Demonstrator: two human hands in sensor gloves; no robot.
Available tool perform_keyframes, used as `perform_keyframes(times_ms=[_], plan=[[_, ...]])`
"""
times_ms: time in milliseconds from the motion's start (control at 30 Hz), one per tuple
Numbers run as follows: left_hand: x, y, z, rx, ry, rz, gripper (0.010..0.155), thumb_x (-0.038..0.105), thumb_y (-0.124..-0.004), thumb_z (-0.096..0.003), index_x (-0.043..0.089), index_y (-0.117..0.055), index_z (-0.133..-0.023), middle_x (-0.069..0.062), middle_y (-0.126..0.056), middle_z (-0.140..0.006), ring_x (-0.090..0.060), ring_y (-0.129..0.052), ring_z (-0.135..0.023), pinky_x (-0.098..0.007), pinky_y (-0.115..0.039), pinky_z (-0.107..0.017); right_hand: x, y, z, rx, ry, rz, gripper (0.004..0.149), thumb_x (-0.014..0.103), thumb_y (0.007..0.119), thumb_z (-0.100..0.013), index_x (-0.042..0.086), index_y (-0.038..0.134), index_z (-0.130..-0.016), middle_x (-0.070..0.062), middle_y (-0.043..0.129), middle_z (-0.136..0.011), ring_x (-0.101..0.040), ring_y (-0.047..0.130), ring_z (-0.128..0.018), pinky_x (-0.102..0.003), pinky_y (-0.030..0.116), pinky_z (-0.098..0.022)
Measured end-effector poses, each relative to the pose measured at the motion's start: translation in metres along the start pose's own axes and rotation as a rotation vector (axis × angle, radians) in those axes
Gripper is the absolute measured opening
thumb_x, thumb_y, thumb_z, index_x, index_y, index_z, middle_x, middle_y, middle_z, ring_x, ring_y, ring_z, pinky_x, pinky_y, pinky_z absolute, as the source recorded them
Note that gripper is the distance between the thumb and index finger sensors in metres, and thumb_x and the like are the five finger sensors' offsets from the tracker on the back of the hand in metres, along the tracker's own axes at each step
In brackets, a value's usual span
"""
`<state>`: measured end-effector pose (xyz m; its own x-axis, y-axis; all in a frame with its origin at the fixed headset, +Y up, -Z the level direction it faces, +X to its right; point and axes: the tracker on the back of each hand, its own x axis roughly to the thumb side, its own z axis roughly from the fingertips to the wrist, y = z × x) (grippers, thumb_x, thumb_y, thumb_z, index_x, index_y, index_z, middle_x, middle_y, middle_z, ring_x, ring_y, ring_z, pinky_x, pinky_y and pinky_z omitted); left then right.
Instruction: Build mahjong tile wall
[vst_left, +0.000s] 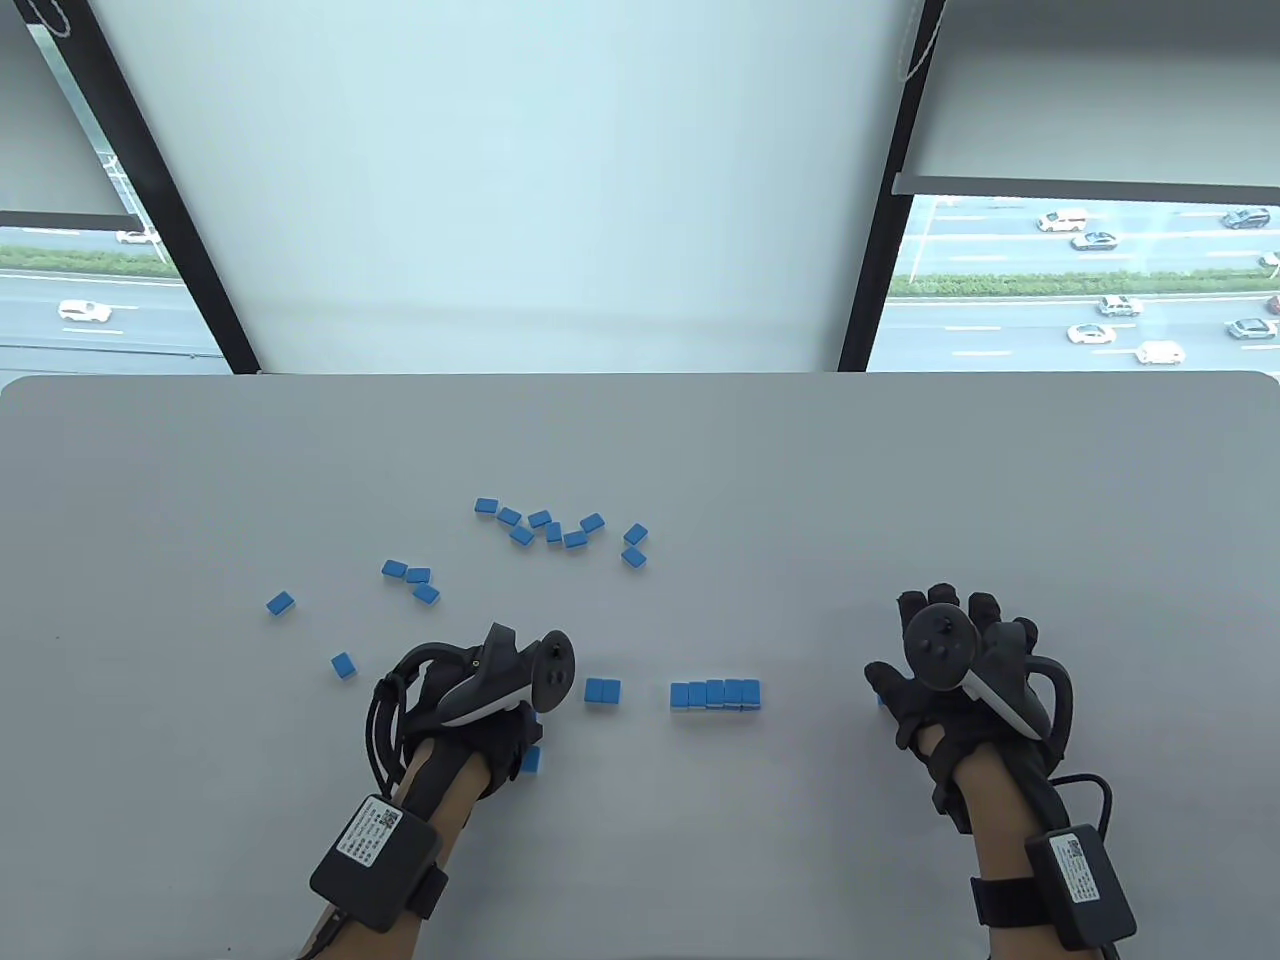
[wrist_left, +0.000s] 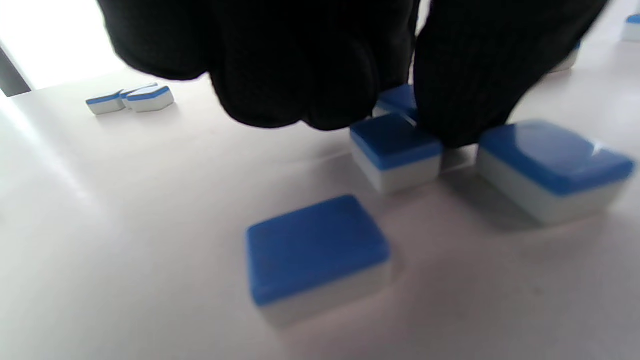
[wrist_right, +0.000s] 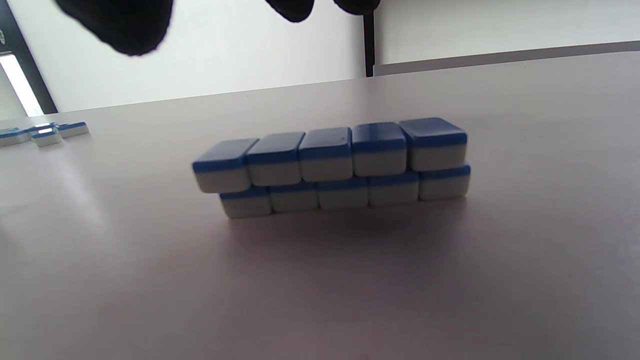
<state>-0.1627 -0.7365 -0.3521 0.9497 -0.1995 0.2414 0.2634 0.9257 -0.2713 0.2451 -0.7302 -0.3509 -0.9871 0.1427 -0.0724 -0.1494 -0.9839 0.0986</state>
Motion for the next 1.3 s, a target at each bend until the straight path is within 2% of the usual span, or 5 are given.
perform_keyframes(times_ms=[100, 367, 800, 1133, 1300], plan=[[0.0, 0.0, 0.0, 0.003, -0.007, -0.002, 0.06, 0.052, -0.089, -0.0386, 0.028, -0.077, -0.093, 0.006, -0.088, -0.082, -0.02, -0.092, -0.065, -0.053, -0.075, -0.059, 0.0, 0.0, 0.0, 0.0, 0.0, 0.001, 0.082, 0.062, 0.067, -0.041, 0.023, 0.035, -0.106, -0.008, 0.026, -0.112, -0.048, 0.019, -0.097, -0.068, 0.014, -0.06], [0.013, 0.01, -0.001, 0.15, -0.047, 0.027, 0.06, 0.049, -0.086, -0.0401, 0.027, -0.074, -0.095, 0.005, -0.086, -0.083, -0.021, -0.091, -0.066, -0.054, -0.074, -0.06, 0.0, -0.001, 0.0, -0.005, 0.002, -0.003, 0.083, 0.062, 0.067, -0.041, 0.023, 0.034, -0.106, -0.008, 0.026, -0.112, -0.048, 0.019, -0.097, -0.067, 0.014, -0.06], [0.034, 0.005, -0.011, 0.159, -0.091, -0.012, 0.059, 0.048, -0.084, -0.0412, 0.028, -0.072, -0.096, 0.005, -0.086, -0.084, -0.021, -0.091, -0.067, -0.053, -0.074, -0.06, 0.0, -0.001, 0.0, -0.003, 0.0, -0.003, 0.083, 0.062, 0.067, -0.041, 0.023, 0.034, -0.106, -0.008, 0.026, -0.112, -0.048, 0.019, -0.097, -0.068, 0.014, -0.06], [0.033, 0.004, -0.011, 0.151, -0.102, 0.007, 0.061, 0.049, -0.083, -0.0413, 0.029, -0.07, -0.097, 0.006, -0.086, -0.086, -0.021, -0.091, -0.068, -0.05, -0.075, -0.06, 0.0, -0.001, 0.0, -0.005, -0.002, -0.006, 0.083, 0.062, 0.067, -0.041, 0.023, 0.034, -0.106, -0.008, 0.026, -0.112, -0.048, 0.019, -0.097, -0.067, 0.014, -0.06], [0.026, 0.009, -0.003, 0.17, -0.086, 0.029, 0.063, 0.051, -0.082, -0.0412, 0.029, -0.069, -0.099, 0.005, -0.085, -0.087, -0.02, -0.091, -0.068, -0.048, -0.077, -0.058, 0.0, -0.002, 0.0, -0.009, -0.002, -0.007, 0.083, 0.062, 0.067, -0.041, 0.023, 0.034, -0.106, -0.008, 0.026, -0.112, -0.048, 0.019, -0.097, -0.067, 0.014, -0.06]])
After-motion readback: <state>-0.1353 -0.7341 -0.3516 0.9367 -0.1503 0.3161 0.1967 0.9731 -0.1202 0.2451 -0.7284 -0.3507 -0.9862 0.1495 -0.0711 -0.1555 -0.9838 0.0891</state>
